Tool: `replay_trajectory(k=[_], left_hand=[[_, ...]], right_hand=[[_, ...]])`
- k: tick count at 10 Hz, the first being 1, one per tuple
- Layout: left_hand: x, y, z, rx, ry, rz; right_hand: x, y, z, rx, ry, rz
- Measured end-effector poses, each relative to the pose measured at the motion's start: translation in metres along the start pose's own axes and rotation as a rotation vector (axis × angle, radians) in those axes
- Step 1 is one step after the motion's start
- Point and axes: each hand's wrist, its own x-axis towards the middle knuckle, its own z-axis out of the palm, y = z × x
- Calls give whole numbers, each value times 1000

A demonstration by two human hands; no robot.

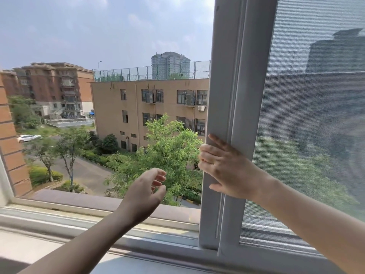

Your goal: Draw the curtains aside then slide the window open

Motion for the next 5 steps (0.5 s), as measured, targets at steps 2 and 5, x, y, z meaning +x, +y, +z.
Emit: replay_trajectory(k=[2,5], left_hand=[[-8,6,-5,-48,12,-1],[-30,5,-28,-94,37,-6]], right_hand=[[2,-7,-5,29,12,49],[-3,-35,-6,269,17,161]])
